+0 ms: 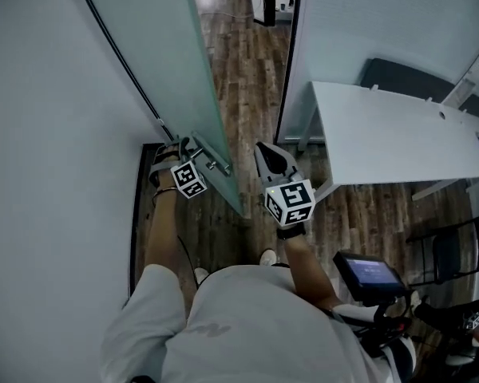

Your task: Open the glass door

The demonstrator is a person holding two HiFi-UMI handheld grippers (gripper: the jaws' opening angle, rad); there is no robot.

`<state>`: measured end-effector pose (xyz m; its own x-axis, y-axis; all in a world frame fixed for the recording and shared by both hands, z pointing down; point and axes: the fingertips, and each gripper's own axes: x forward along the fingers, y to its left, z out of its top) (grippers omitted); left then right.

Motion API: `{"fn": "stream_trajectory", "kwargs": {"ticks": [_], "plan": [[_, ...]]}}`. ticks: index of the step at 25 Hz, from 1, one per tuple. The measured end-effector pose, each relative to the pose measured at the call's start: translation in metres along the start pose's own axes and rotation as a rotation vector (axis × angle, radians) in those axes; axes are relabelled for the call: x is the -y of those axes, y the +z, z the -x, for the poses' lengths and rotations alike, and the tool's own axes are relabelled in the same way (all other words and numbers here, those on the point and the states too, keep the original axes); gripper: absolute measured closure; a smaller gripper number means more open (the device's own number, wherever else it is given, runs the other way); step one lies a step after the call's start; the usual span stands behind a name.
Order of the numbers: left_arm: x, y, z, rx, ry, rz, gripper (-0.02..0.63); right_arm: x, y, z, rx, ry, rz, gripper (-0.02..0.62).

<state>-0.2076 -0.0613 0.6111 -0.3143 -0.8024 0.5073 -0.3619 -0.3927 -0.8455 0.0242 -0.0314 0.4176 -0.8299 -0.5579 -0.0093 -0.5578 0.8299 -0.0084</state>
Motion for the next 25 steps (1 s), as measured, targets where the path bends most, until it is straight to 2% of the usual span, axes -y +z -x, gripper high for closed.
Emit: {"fn": "stream_trajectory", "kwargs": {"ticks": [5,9,12,16,18,25], "plan": [[0.012,-0.038,0.029,0.097,0.013,0.032,0.443,-0.066,-0.018,-0.020,-0.041,0.048,-0.010,0.592],[0.004,-0.057,0.045,0.149,0.039,0.042,0.440,-0.083,-0.015,-0.030,-0.056,0.042,-0.006,0.592],[-0.002,-0.068,0.058,0.164,0.035,0.047,0.434,-0.091,-0.009,-0.036,-0.067,0.041,-0.014,0.592],[-0.003,-0.091,0.072,0.178,0.039,0.138,0.416,-0.120,-0.008,-0.046,-0.079,0.068,-0.009,0.592],[-0.003,-0.103,0.079,0.171,0.033,0.156,0.413,-0.134,-0.006,-0.050,-0.079,0.089,-0.002,0.592],[-0.018,-0.135,0.104,0.164,-0.017,0.126,0.402,-0.172,0.022,-0.069,-0.077,0.158,0.020,0.592]]}}
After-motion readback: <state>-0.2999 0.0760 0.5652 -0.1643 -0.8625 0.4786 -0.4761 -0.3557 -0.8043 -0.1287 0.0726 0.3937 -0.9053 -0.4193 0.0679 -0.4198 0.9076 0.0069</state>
